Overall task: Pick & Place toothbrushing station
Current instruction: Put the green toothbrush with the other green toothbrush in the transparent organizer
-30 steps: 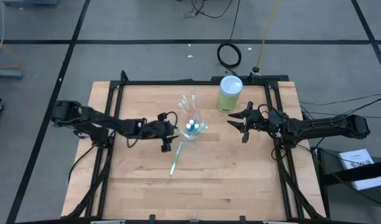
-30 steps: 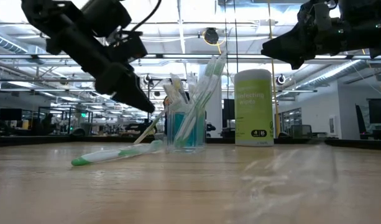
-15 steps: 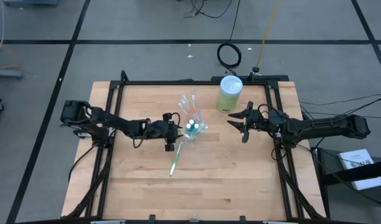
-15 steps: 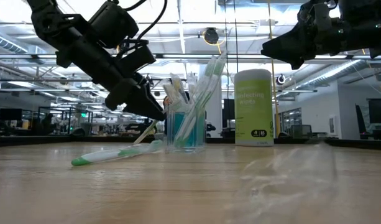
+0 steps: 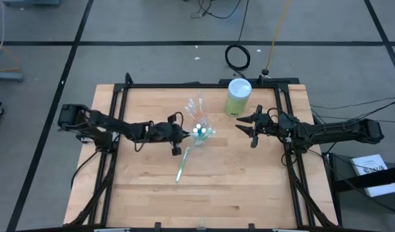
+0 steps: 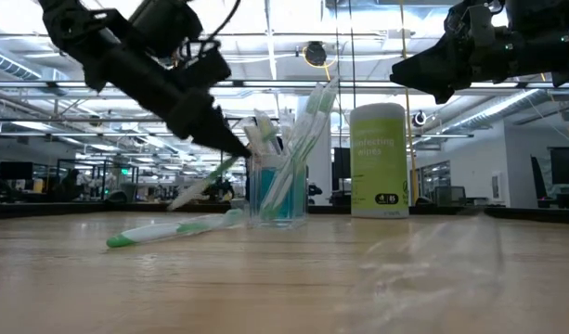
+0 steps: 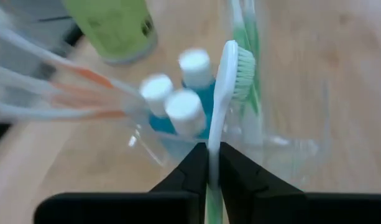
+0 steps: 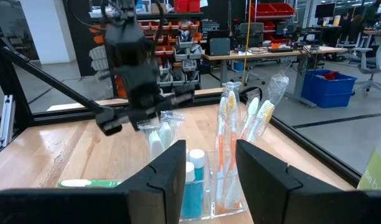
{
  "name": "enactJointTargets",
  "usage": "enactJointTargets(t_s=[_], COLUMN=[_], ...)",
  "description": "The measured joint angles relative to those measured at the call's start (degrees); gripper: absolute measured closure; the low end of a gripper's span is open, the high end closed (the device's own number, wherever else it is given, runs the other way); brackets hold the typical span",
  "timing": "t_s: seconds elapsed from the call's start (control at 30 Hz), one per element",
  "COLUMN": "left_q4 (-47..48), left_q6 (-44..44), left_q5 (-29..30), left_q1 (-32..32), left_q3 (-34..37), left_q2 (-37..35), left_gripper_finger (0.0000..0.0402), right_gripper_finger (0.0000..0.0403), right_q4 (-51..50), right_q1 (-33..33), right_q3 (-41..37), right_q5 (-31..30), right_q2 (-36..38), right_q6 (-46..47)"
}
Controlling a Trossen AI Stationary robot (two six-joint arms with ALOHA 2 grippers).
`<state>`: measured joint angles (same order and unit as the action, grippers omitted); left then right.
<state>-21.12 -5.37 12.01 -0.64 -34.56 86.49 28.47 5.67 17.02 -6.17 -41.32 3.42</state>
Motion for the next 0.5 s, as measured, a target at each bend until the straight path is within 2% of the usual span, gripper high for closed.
enactJointTargets(t_s=[0.17,0.3,0.4,0.5], left_q4=[0.06,-8.86,-18.79,-28.65], left_q6=[0.86,4.17,6.49,9.59], left_q5=[0.50,0.50,0.44,0.49], left_q1=[0.00,0.02,0.13,0.13], left_q3=[-1.00,-1.40,-1.32,-0.60], left_q2=[-7.54,-12.63,-12.29,-7.78], left_gripper_finger=[0.0385,0.0384,0.0380,0.0386], right_gripper_finger=[0.0273,0.0273,0.0273,0.0273], right_q4=[-0.02,0.02,0.05,0.02], right_q1=[0.00,0.00,0.00,0.00], right_q3=[0.00,0.02,0.00,0.00], right_q5=[0.07,0.13,0.15,0.17], right_q2=[0.00,0.02,0.02,0.02], right_q6=[0.00,0.00,0.00,0.00])
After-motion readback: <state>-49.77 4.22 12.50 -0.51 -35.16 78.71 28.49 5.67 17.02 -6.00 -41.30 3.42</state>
